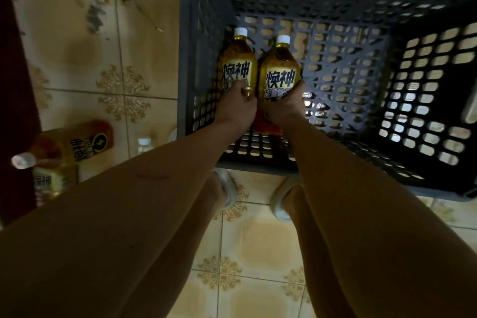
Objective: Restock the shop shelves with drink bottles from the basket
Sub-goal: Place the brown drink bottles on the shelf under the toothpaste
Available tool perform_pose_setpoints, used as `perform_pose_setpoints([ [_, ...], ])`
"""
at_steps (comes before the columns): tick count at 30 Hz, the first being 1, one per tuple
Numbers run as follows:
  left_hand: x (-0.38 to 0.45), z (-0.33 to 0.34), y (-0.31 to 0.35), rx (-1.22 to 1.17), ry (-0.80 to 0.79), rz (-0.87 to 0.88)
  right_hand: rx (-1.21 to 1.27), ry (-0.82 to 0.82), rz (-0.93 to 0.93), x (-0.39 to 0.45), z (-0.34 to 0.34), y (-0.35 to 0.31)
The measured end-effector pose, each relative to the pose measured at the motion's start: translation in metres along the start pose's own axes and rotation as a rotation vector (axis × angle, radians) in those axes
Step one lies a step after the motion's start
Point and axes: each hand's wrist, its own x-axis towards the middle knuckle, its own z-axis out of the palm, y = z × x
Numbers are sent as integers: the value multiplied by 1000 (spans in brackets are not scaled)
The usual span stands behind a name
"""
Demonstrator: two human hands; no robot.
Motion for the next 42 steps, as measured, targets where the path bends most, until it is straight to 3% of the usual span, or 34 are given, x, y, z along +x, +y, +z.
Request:
perform_pose_setpoints([
  [5,-13,0,9,-73,-31,-62,155,-40,35,-9,-21,-8],
  [11,-70,-19,53,-360,-183,-264,99,-42,-19,-67,-80,-32],
  [17,-180,-60,127,-527,-403,-400,62,-68,-96,-192,-148,-75],
  [23,-336,-140,204,-561,-531,-405,119,-106,-241,-362,-240,-125],
  [27,-436,-184,246,-555,-535,-332,150,-98,-354,-461,-291,-152],
  [33,-506,-209,271,-603,-420,-171,141,-104,-549,-533,-323,-180],
  [37,-523,-217,270,-682,-342,-67,95,-197,-656,-555,-344,-195],
  [42,-537,-248,265,-653,-365,121,198,-436,-564,-579,-372,-215],
])
